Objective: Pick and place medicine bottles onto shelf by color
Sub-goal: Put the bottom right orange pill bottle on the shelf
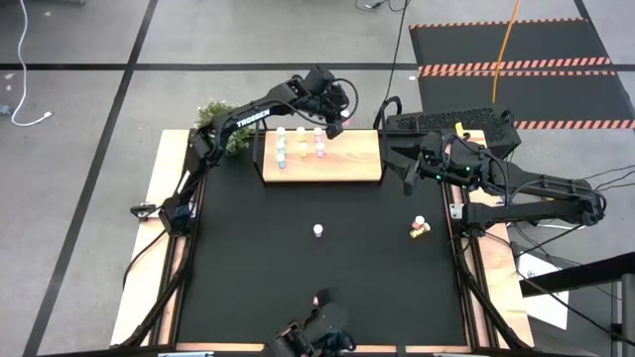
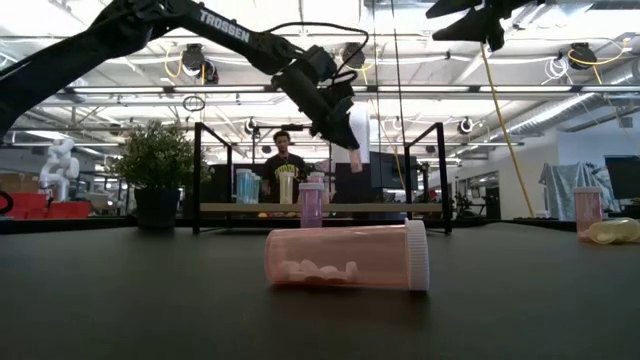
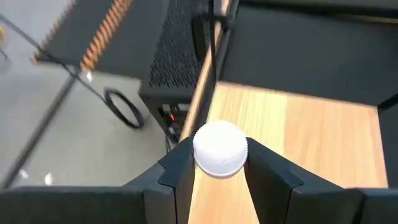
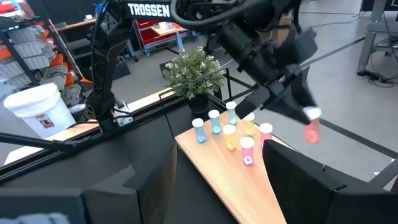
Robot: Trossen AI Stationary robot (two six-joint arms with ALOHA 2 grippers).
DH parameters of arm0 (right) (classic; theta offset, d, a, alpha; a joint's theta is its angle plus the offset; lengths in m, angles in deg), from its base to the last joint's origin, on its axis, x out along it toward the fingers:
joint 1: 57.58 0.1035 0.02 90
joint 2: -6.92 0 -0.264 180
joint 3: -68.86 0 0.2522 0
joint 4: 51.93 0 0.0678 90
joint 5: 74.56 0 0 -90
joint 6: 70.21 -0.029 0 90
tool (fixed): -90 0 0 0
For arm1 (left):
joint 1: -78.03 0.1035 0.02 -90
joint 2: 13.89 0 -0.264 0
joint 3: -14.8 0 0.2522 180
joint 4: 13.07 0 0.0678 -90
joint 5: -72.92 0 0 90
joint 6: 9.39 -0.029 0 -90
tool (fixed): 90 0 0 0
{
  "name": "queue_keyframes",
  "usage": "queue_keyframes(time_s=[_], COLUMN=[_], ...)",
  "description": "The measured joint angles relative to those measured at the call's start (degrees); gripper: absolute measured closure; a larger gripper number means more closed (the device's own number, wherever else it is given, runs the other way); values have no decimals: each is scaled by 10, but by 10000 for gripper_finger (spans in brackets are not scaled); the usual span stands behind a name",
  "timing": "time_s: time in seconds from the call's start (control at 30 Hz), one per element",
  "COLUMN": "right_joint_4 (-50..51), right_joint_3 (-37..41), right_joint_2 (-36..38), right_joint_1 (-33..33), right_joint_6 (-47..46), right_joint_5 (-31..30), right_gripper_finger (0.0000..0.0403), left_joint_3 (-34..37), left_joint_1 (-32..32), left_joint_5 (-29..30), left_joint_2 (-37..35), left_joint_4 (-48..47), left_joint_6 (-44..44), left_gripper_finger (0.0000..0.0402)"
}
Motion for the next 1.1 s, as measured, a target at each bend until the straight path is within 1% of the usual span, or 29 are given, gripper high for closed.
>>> queue_keyframes(time_s=[0.2,0.37,0.57,1.1], right_joint_4=[2,2,4,9], right_joint_3=[0,0,0,0], right_joint_2=[0,0,0,0], right_joint_1=[0,0,-8,-14], right_joint_6=[3,16,19,32], right_joint_5=[-2,-4,-16,-15], right_gripper_finger=[167,167,167,167], left_joint_3=[0,1,1,1], left_joint_1=[1,0,-1,-1], left_joint_5=[0,-10,-10,-10], left_joint_2=[10,34,52,56], left_joint_4=[-25,-9,-20,-45], left_joint_6=[-4,-9,-11,-53], left_gripper_finger=[274,274,274,270])
